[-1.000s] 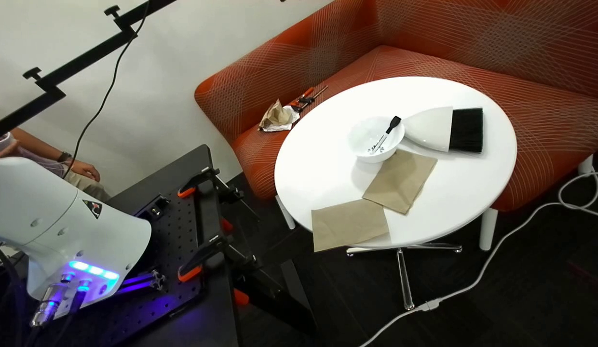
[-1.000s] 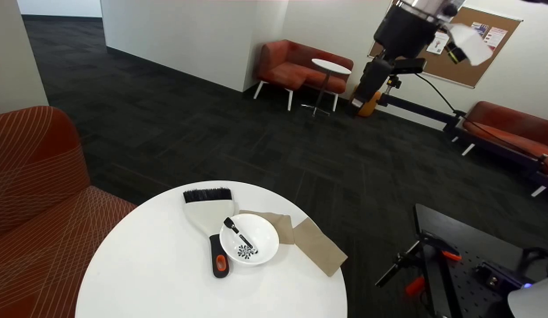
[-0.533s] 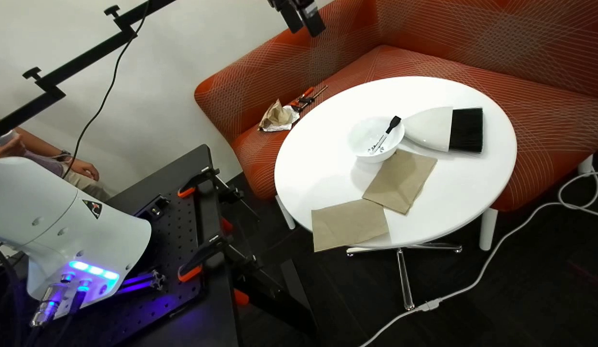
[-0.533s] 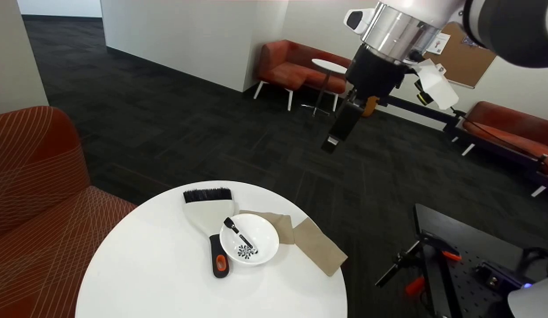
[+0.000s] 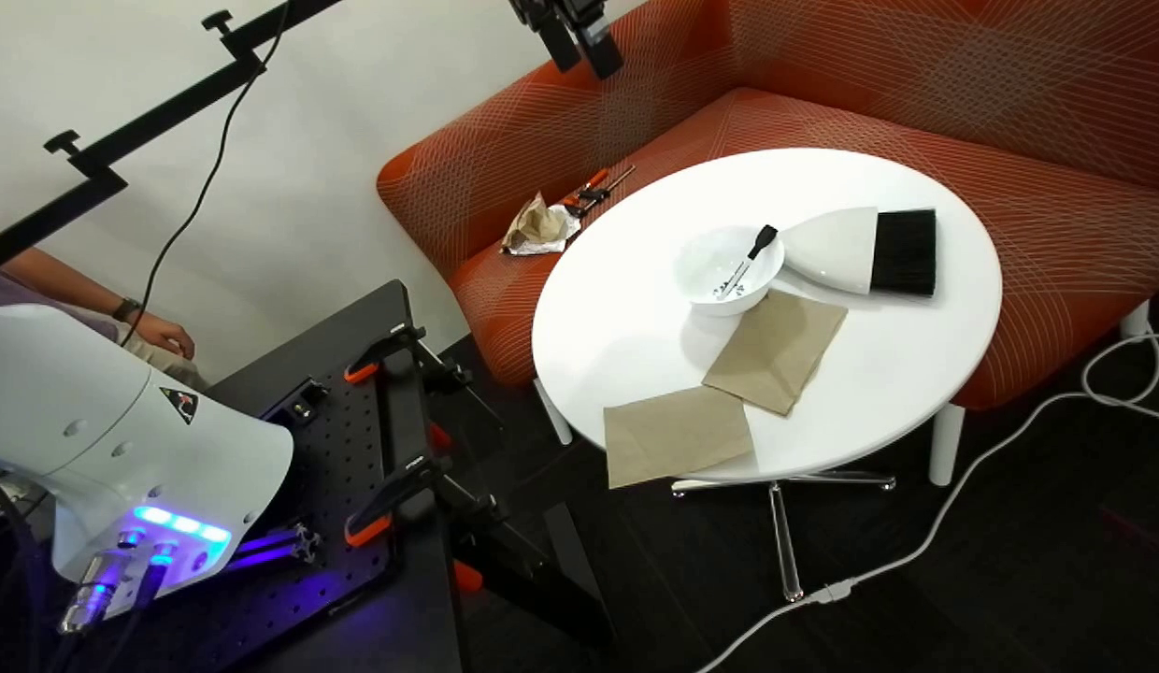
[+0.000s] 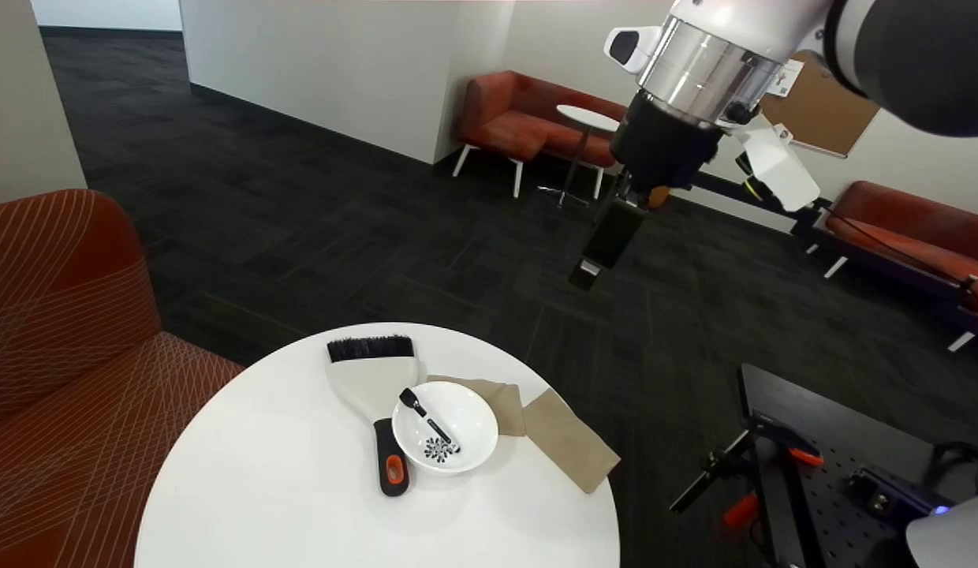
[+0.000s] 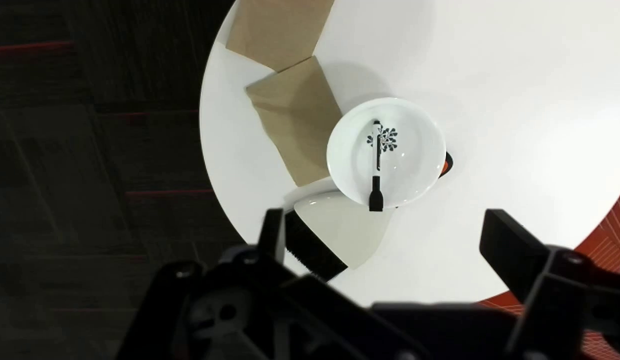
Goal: Remove the object from the white bowl and put it on the table
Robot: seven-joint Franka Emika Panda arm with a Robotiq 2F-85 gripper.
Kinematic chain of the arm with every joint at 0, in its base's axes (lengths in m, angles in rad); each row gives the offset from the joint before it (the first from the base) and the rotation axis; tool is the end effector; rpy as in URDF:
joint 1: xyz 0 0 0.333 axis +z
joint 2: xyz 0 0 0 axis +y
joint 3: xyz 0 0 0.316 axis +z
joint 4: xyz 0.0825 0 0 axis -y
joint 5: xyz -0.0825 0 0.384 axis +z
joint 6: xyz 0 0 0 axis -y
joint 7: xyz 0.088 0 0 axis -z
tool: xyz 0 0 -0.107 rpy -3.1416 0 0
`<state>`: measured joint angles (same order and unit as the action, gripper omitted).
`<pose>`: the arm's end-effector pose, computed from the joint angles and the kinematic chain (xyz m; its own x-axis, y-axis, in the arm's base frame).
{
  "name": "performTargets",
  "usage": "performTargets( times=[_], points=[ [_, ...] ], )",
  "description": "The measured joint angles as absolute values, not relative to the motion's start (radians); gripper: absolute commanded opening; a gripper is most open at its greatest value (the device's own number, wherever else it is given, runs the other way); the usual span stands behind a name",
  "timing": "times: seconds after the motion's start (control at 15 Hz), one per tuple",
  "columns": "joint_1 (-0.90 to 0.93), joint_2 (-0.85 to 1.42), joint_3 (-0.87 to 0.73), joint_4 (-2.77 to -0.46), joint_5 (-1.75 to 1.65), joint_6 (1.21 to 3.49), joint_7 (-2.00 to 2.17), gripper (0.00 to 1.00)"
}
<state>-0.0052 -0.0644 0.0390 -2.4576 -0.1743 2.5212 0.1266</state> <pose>0.4842 0.0180 0.3334 0.9899 0.0494 0.1331 0.0355 -0.9939 0.1045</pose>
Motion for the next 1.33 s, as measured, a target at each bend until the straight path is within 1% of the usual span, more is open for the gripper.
performTargets(
  times=[0.2,0.4,0.6,0.87,1.33],
  points=[
    [-0.005,-0.057,0.038,-2.458,-0.175,2.523,0.126,1.0],
    [-0.003,-0.007,0.038,-2.458,-0.173,2.577,0.125,1.0],
    [0.0,0.083,0.038,-2.457,-0.156,2.68,0.119,1.0],
    [0.0,0.214,0.045,-2.443,-0.041,2.791,0.04,1.0],
    [-0.004,0.41,0.071,-2.338,0.027,2.863,-0.033,1.0]
  ],
)
